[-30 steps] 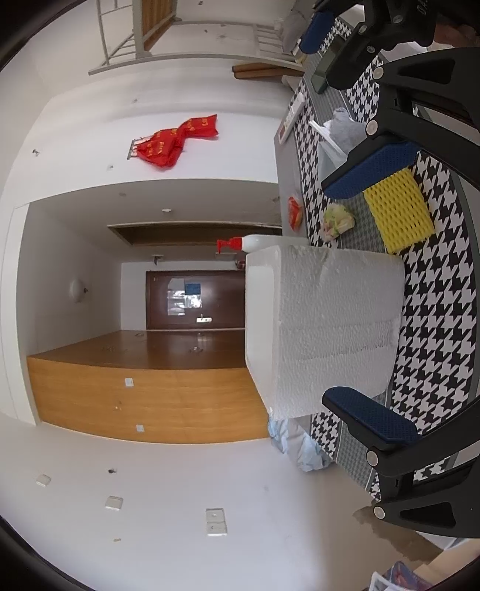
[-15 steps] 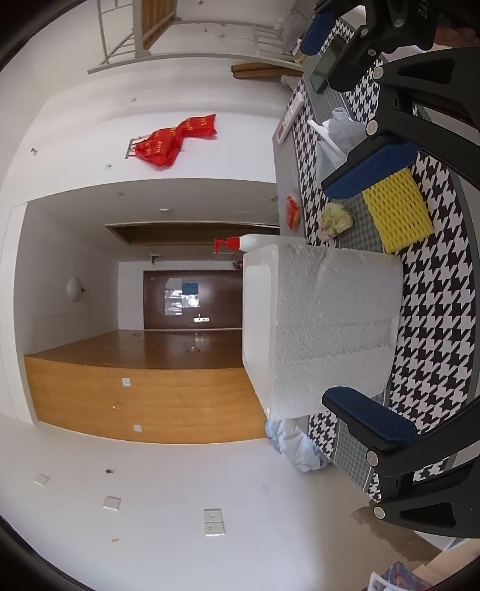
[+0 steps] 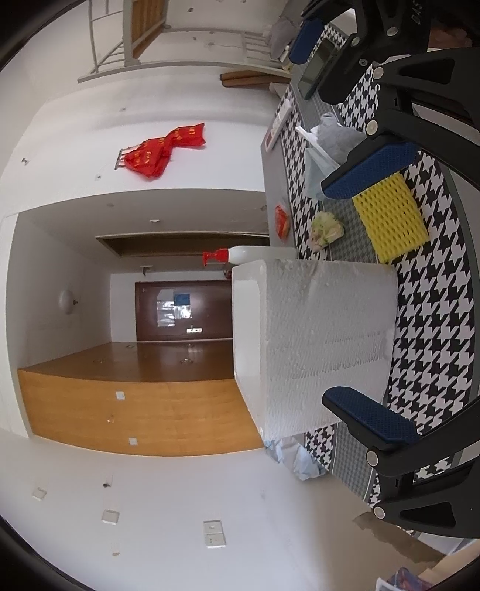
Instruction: Organize soft objects
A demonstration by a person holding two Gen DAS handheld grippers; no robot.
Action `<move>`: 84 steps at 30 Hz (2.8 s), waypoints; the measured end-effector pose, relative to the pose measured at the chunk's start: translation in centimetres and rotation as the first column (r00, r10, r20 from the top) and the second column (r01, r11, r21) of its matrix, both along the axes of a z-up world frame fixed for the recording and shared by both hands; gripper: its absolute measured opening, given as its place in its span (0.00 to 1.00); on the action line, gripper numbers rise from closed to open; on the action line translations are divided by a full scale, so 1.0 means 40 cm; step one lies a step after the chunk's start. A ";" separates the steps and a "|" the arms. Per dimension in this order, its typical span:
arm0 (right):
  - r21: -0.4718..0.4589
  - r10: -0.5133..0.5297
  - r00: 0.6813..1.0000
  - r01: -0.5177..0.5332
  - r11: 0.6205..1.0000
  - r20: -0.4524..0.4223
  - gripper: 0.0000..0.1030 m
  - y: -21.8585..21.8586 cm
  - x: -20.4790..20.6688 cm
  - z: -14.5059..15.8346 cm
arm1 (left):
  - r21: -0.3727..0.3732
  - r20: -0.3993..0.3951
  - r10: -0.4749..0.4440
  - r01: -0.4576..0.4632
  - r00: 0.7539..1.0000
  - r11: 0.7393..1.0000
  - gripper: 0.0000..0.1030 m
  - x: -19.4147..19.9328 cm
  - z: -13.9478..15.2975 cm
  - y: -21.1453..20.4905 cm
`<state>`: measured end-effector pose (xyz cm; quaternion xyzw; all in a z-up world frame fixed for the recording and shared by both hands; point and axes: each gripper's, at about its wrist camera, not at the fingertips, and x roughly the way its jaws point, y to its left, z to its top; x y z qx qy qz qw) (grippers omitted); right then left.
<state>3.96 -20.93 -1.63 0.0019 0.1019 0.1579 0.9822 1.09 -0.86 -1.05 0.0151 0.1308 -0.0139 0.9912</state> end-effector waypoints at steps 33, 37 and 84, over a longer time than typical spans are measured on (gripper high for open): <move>-0.035 -0.086 0.986 0.082 0.996 -0.146 0.99 -0.074 0.120 -0.062 | 0.030 -0.222 -0.176 0.187 0.959 0.982 0.99 0.127 -0.097 -0.079; -0.039 -0.089 0.983 0.084 0.996 -0.160 0.99 -0.078 0.130 -0.070 | 0.042 -0.253 -0.191 0.208 0.948 0.977 0.99 0.137 -0.112 -0.091; 0.002 -0.058 0.944 0.062 0.998 -0.325 0.99 -0.116 0.197 -0.141 | 0.102 -0.523 -0.321 0.432 0.790 0.896 0.65 0.248 -0.211 -0.200</move>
